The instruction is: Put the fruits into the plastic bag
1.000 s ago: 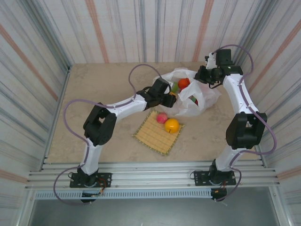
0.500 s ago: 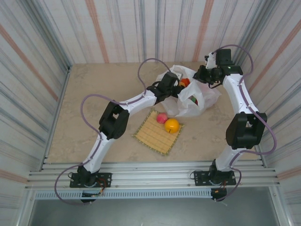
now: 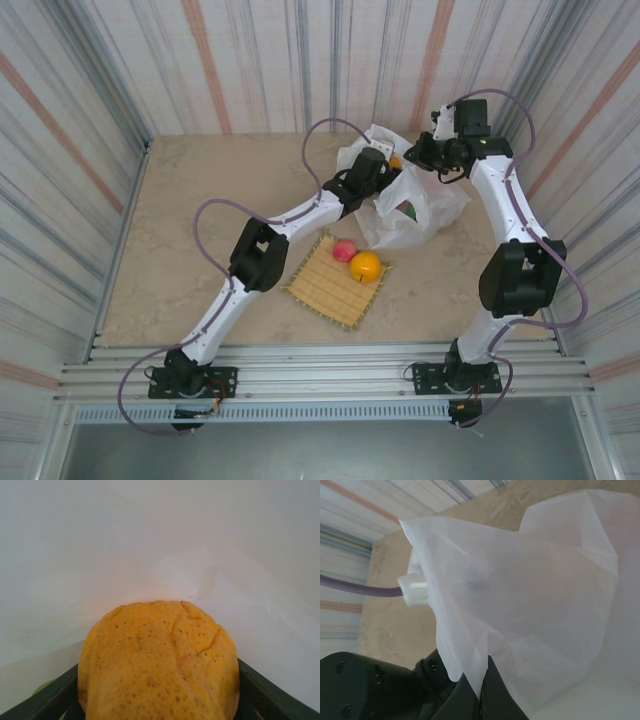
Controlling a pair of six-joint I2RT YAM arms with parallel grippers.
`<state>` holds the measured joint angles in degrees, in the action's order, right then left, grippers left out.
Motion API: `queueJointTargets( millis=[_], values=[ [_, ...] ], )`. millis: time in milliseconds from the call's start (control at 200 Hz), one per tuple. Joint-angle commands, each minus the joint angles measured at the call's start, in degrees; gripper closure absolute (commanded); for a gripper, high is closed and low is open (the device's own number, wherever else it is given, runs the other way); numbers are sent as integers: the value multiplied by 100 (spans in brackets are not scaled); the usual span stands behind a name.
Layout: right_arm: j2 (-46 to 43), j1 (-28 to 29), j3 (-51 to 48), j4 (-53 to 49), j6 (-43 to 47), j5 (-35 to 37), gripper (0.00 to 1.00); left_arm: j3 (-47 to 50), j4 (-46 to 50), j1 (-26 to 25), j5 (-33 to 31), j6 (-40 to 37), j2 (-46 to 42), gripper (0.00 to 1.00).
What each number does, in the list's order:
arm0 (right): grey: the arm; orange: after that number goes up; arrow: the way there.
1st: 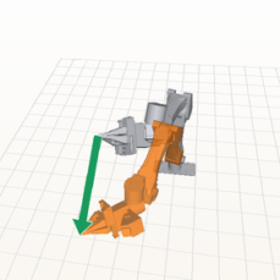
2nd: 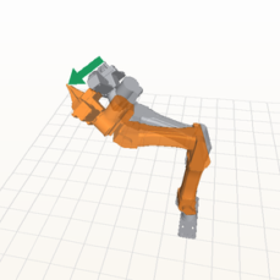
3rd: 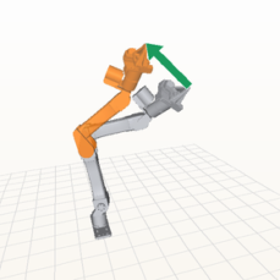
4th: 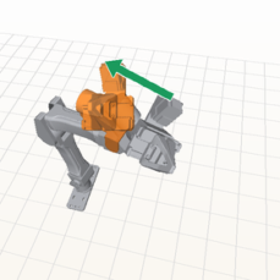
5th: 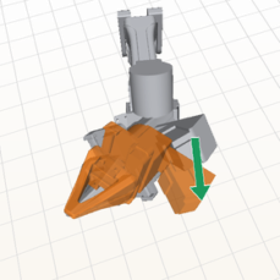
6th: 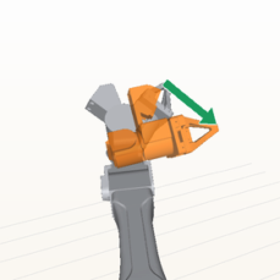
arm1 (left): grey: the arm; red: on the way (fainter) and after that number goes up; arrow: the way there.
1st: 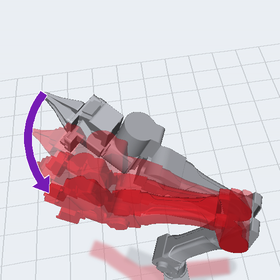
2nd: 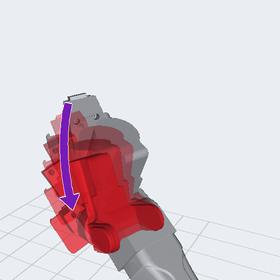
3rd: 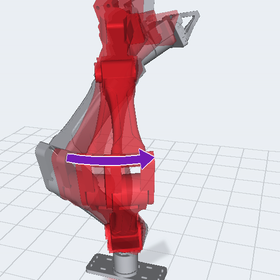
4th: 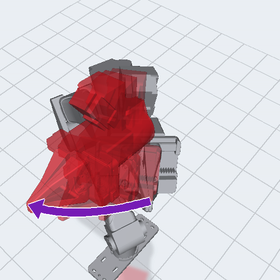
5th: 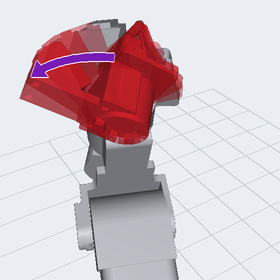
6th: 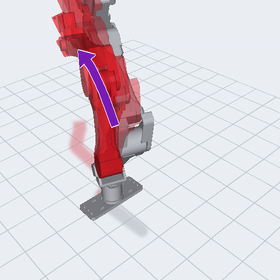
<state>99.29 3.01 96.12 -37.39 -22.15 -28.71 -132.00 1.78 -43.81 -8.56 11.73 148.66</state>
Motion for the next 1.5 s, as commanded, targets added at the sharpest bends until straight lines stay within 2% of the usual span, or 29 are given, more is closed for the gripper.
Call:
queueJointTargets(
  millis=[0, 140, 316, 536, 1072, 1493],
  values=[
    [-163, 24, 159, 47, -149, -4, 100, -238, -85, 66, -137, -152, 154, 31],
    [-129, 37, 163, 39, -147, -15, 100, -251, -99, 70, -133, -195, 195, 28],
    [-132, 45, 144, 21, -131, 1, 100, -173, 15, 75, -80, -202, 58, 19],
    [-136, 36, 109, -14, -80, 13, 100, 662, -209, 67, 271, 11, -597, 12],
    [-219, -123, -75, 3, -26, 11, 100, 3628, -800, -164, 852, 256, -2566, 14],
    [-245, -197, -148, 56, -26, -45, 100, 5621, -751, -303, 924, 185, -4199, 16]
  ],
)
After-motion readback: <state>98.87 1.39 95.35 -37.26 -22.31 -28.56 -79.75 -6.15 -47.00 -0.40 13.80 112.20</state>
